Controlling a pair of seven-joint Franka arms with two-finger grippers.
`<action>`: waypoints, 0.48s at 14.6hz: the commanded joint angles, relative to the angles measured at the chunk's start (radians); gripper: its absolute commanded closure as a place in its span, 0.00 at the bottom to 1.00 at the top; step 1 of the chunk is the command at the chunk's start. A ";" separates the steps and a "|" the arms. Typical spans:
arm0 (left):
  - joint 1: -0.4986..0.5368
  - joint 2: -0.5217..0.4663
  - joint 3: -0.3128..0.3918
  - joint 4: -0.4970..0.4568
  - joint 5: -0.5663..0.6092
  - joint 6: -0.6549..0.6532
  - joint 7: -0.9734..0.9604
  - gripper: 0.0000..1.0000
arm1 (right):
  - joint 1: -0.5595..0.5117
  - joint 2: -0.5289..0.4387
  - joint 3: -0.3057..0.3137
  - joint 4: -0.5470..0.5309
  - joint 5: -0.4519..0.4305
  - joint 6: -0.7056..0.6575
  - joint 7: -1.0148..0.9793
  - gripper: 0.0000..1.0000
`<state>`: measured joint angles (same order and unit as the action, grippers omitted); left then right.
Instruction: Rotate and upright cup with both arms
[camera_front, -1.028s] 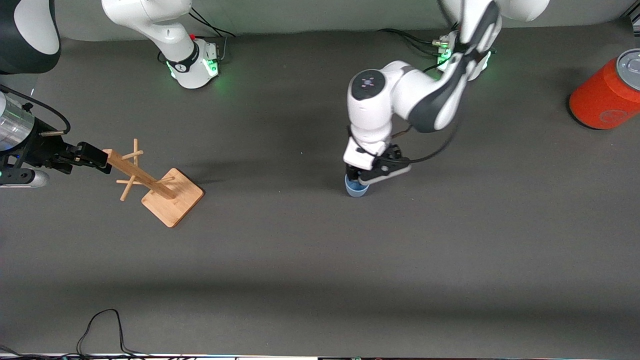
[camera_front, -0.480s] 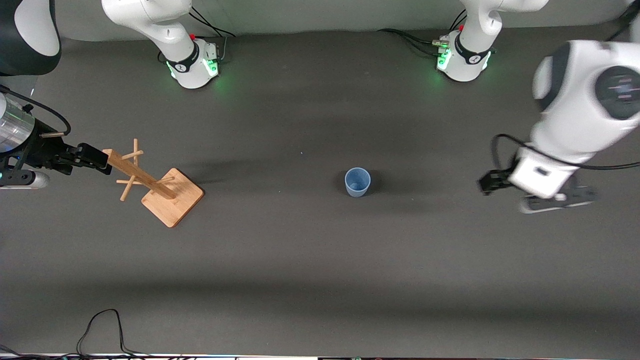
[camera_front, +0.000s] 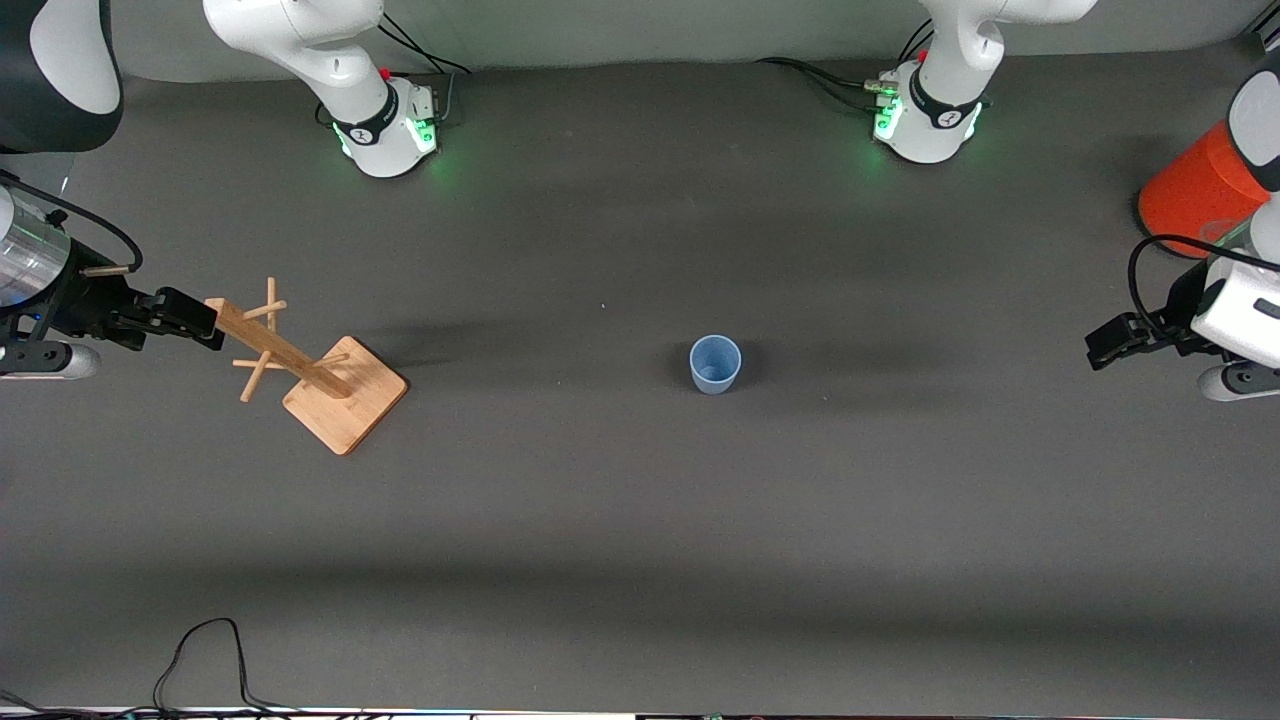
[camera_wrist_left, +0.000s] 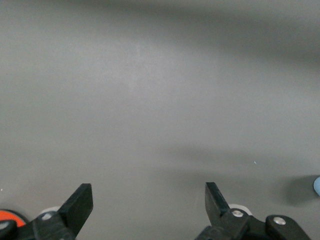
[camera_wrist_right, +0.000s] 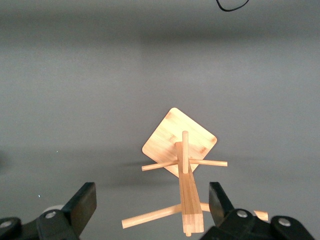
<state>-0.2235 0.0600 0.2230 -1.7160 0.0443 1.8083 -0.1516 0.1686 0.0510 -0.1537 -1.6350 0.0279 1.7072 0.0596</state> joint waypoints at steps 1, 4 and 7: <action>0.059 -0.019 -0.060 0.015 -0.001 -0.056 0.015 0.00 | 0.005 0.010 -0.004 0.027 0.000 -0.021 -0.009 0.00; 0.179 -0.020 -0.194 0.033 0.000 -0.079 0.015 0.00 | 0.006 0.010 -0.004 0.027 0.000 -0.021 -0.009 0.00; 0.176 -0.017 -0.194 0.050 0.000 -0.099 0.015 0.00 | 0.008 0.012 -0.004 0.026 0.000 -0.021 -0.007 0.00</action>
<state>-0.0648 0.0509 0.0451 -1.6863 0.0448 1.7424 -0.1516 0.1696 0.0522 -0.1536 -1.6343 0.0279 1.7058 0.0596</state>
